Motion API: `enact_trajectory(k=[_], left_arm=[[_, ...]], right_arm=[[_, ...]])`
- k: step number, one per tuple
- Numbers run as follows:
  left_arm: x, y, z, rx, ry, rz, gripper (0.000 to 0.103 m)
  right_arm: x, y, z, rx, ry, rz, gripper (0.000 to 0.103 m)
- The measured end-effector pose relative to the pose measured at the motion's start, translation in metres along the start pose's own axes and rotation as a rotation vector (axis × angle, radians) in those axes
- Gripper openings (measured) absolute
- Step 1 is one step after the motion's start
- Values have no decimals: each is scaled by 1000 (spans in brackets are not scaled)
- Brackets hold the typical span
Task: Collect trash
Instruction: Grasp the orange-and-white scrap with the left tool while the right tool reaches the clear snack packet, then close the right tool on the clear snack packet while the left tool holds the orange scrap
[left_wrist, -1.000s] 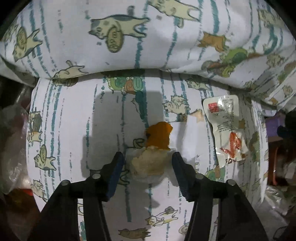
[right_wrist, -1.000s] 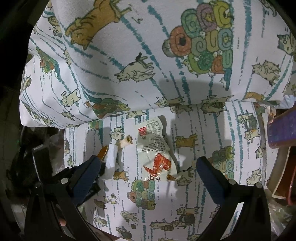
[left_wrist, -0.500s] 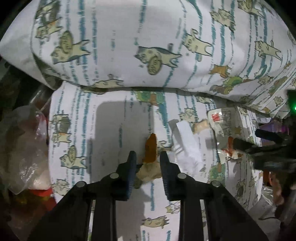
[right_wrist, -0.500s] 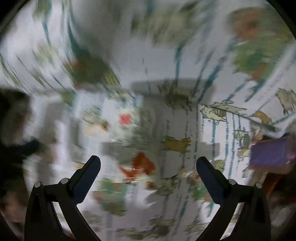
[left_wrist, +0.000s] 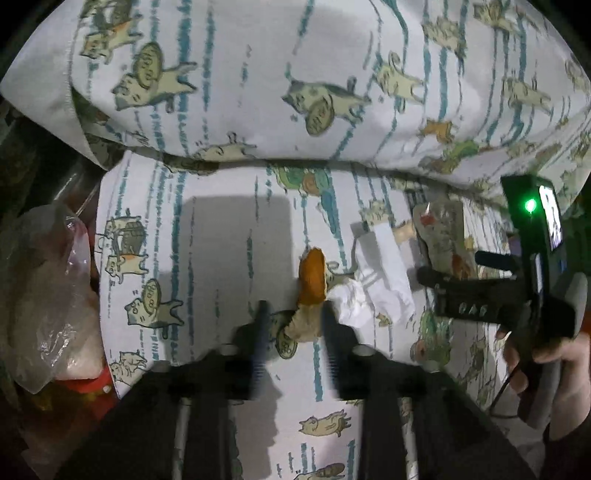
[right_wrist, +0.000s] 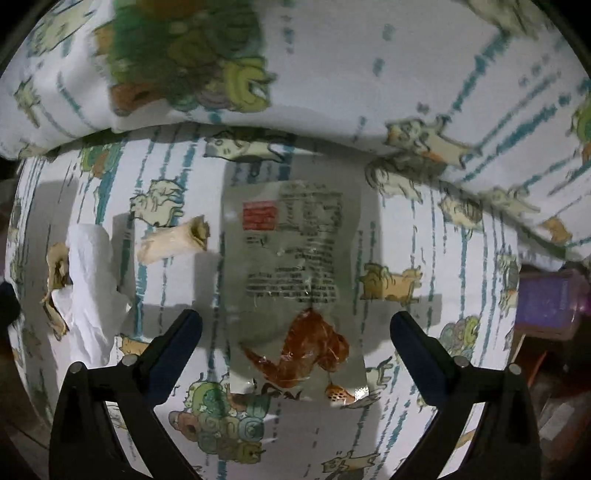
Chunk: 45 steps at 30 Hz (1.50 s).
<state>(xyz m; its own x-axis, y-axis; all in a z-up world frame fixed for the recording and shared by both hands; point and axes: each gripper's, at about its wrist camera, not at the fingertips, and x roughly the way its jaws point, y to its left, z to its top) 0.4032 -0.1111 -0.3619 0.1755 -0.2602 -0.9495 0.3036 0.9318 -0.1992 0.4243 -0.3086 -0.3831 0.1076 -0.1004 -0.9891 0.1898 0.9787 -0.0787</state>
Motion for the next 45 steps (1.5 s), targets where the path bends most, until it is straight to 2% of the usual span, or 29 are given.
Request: enact_trajectory(k=[1, 4, 6, 10, 12, 14, 16, 17, 19, 21, 22, 23, 26, 30, 36, 37, 40, 42, 45], left_arm=[[2, -1, 0, 3, -6, 25, 54], [5, -6, 0, 32, -16, 72, 54], [8, -4, 2, 5, -10, 48, 54], [14, 2, 10, -79, 1, -32, 54], [18, 2, 14, -91, 11, -39, 54], [24, 2, 18, -112, 35, -62, 50], [31, 1, 19, -130, 52, -68, 39], [35, -1, 19, -124, 63, -61, 36], [39, -5, 17, -111, 68, -31, 23], [40, -8, 16, -104, 53, -11, 20], [37, -9, 15, -108, 38, -2, 10], [31, -10, 15, -116, 18, 1, 7], [13, -9, 15, -120, -40, -17, 7], [-3, -6, 15, -109, -85, -3, 5], [6, -2, 14, -89, -37, -34, 5], [8, -5, 15, -71, -35, -27, 9], [14, -14, 16, -44, -46, 62, 20], [18, -13, 19, -78, -45, 78, 22], [28, -8, 26, -129, -16, 50, 22]], right_arm=[[2, -4, 0, 22, 17, 22, 101], [0, -16, 1, 70, 24, 54, 91], [-6, -21, 3, 73, 19, 56, 70], [-13, -31, 2, 111, 36, 123, 65], [-20, -35, 3, 120, 31, 149, 58], [-31, -39, 2, 116, 12, 151, 51], [-46, -42, 0, 111, -15, 166, 51], [-53, -46, -2, 107, -25, 175, 50], [-62, -52, -7, 105, -45, 191, 49], [-69, -58, -5, 105, -65, 213, 48], [-72, -61, -5, 105, -72, 223, 48], [-78, -67, -9, 105, -79, 233, 48], [-84, -76, -12, 108, -98, 260, 47], [-96, -81, -18, 115, -126, 281, 47], [-108, -79, -22, 106, -149, 261, 47], [-106, -77, -23, 107, -149, 260, 47], [-104, -76, -22, 112, -141, 276, 47], [-101, -73, -18, 117, -136, 289, 47], [-100, -72, -16, 123, -131, 314, 47]])
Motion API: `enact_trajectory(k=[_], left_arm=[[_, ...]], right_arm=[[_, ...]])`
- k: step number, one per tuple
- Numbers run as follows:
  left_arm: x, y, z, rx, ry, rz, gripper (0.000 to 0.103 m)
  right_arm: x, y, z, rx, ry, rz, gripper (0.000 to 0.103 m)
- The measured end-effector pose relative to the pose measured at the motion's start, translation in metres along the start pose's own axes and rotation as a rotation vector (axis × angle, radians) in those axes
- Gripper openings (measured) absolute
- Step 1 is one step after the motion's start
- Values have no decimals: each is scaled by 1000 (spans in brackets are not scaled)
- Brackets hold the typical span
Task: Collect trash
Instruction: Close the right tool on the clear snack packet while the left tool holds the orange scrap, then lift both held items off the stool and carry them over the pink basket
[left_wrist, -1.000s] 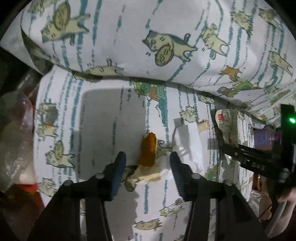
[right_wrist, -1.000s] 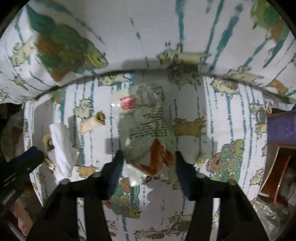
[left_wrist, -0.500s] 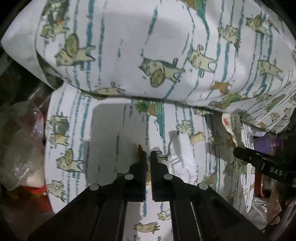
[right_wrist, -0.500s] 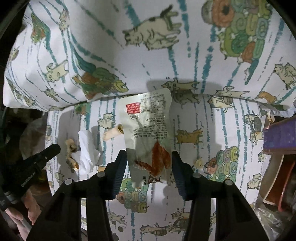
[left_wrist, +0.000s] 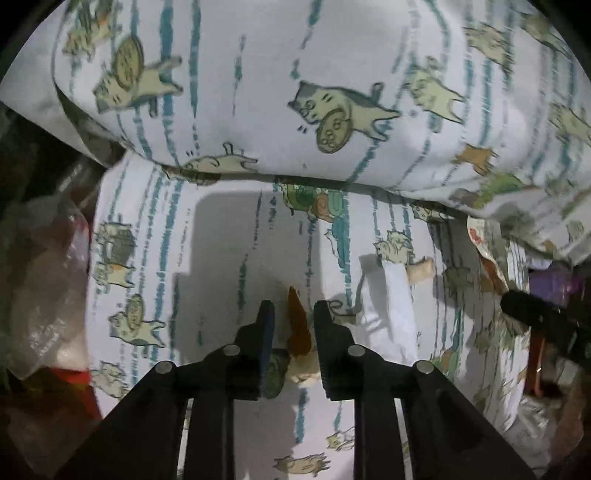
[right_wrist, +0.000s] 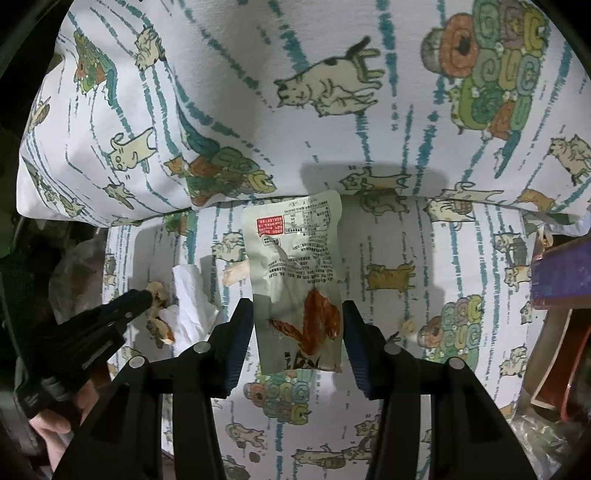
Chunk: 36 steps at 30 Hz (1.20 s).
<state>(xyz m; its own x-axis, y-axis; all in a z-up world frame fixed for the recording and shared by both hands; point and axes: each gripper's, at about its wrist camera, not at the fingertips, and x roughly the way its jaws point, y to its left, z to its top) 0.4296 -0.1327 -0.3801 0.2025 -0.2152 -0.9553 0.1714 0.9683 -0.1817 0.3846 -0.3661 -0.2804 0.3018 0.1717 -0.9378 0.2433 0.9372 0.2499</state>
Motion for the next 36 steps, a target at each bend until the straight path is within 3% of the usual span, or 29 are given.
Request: enact_trajectory(k=[3, 6, 8, 9, 11, 14, 18, 28, 33, 36], left_arm=[[10, -1, 6, -6, 35, -19, 27], [20, -5, 7, 4, 71, 40, 28], [22, -7, 4, 1, 76, 32, 23], [22, -7, 3, -10, 77, 24, 13], [17, -9, 2, -10, 76, 5, 11], [-4, -13, -1, 35, 1, 21, 11], [-41, -17, -5, 77, -108, -21, 11], [-99, 9, -13, 85, -296, -15, 11], [-119, 15, -25, 86, -365, 4, 11], [-136, 18, -33, 92, -405, 7, 11]], right_arm=[[-2, -1, 2, 3, 2, 11, 47], [1, -1, 4, 13, 5, 18, 47], [1, -1, 4, 16, 5, 20, 47], [0, -1, 4, 15, 3, 22, 47], [-2, 0, 3, 8, -3, 21, 47], [0, 8, 0, -15, -8, 20, 45], [2, 17, -9, -46, 10, 66, 43], [-5, 33, -36, -115, -7, 143, 37], [-25, 46, -50, -189, -93, 126, 37], [-37, 51, -57, -221, -135, 175, 37]])
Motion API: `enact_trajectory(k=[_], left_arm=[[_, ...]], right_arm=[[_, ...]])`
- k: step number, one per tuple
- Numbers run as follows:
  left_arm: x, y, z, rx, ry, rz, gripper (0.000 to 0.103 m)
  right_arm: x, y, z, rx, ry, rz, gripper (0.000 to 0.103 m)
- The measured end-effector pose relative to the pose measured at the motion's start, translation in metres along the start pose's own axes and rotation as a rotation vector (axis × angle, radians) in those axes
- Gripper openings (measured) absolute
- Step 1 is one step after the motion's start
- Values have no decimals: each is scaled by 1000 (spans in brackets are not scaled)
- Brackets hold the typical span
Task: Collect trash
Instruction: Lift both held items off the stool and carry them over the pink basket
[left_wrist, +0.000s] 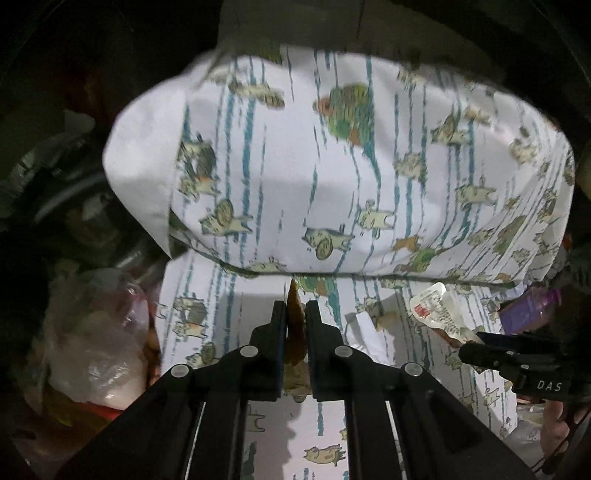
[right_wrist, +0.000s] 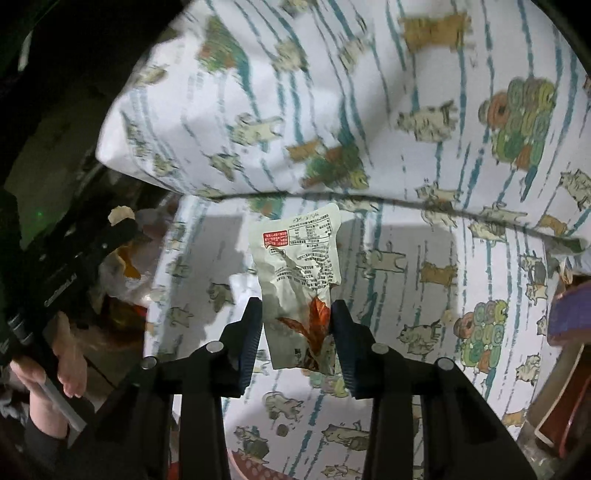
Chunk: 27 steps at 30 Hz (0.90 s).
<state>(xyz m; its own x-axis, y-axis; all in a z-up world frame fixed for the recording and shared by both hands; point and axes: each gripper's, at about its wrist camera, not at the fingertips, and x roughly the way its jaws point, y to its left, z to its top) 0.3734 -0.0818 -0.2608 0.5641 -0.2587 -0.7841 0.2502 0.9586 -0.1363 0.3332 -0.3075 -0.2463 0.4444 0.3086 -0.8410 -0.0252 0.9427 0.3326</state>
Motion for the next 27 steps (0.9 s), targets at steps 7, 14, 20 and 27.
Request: enact_trajectory(k=[7, 14, 20, 27], left_arm=[[-31, 9, -5, -9, -55, -4, 11], [-94, -5, -18, 48, -161, 6, 11], [-170, -31, -28, 26, -223, -39, 11], [-251, -62, -68, 66, -252, -110, 11]], right_arm=[[-23, 40, -19, -152, -119, 62, 37], [-63, 67, -40, -215, -232, 20, 37], [-120, 81, -69, -176, -331, 39, 37], [-206, 95, -126, -182, -451, 94, 37]])
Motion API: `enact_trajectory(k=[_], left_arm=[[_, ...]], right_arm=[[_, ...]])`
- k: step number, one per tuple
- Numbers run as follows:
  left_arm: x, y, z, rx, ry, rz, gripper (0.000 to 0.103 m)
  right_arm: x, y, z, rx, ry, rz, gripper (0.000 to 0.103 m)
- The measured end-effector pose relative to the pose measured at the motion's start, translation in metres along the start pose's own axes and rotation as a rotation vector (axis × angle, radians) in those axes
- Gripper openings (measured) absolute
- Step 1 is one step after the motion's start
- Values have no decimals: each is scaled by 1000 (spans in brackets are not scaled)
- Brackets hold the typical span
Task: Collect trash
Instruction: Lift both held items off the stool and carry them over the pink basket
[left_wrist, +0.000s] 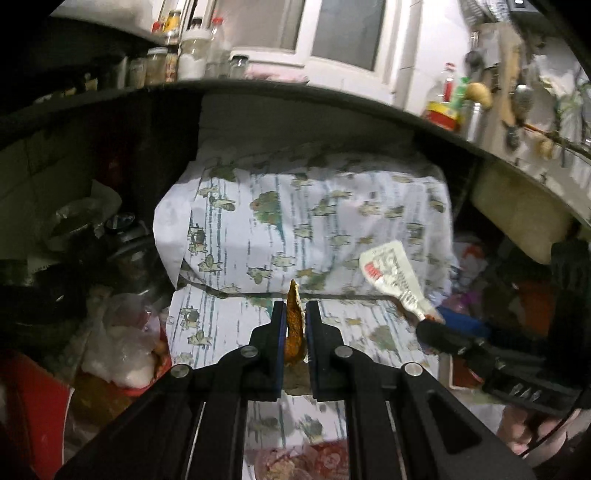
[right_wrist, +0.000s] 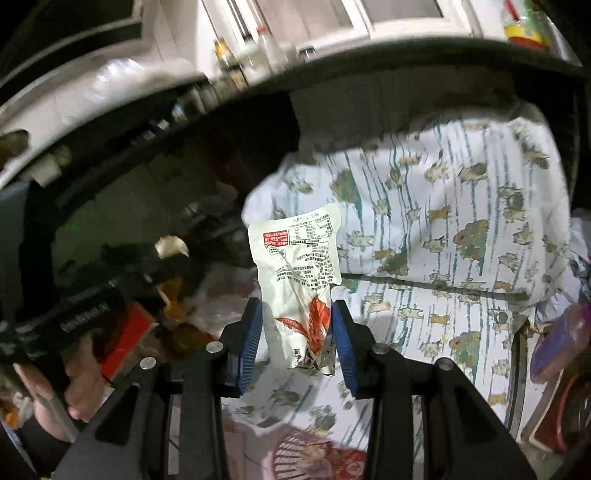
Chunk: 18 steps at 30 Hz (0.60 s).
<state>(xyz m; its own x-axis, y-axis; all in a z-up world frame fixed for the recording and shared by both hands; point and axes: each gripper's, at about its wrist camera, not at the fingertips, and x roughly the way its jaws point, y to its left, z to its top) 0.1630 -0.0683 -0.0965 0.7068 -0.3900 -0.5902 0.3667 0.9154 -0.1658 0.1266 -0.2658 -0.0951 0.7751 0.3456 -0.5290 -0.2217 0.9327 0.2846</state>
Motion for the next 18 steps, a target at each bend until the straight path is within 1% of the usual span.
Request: enact_trajectory(k=[2, 3, 5, 7, 9, 12, 14, 15, 18], left_arm=[[-19, -8, -14, -7, -18, 4, 11], [-23, -10, -25, -26, -5, 1, 11], [-23, -12, -47, -55, 44, -22, 11], [-15, -14, -71, -74, 98, -19, 11], [-3, -14, -95, -90, 168, -27, 11], [14, -10, -124, -131, 245, -28, 11], [21, -8, -139, -153, 273, -36, 11], [24, -8, -146, -160, 286, -38, 11], [38, -6, -164, -167, 326, -45, 11]], right_arm=[[-23, 10, -8, -12, -14, -5, 37], [-30, 14, -13, -14, -9, -8, 37], [-39, 19, -26, -8, 8, -17, 37], [-38, 23, -45, -15, 39, -41, 38], [-30, 21, -65, -12, 80, -78, 38], [-19, 9, -94, 43, 111, -116, 38], [-12, 0, -112, 94, 139, -113, 38], [-3, -5, -123, 115, 166, -115, 38], [19, -9, -148, 119, 247, -142, 38]])
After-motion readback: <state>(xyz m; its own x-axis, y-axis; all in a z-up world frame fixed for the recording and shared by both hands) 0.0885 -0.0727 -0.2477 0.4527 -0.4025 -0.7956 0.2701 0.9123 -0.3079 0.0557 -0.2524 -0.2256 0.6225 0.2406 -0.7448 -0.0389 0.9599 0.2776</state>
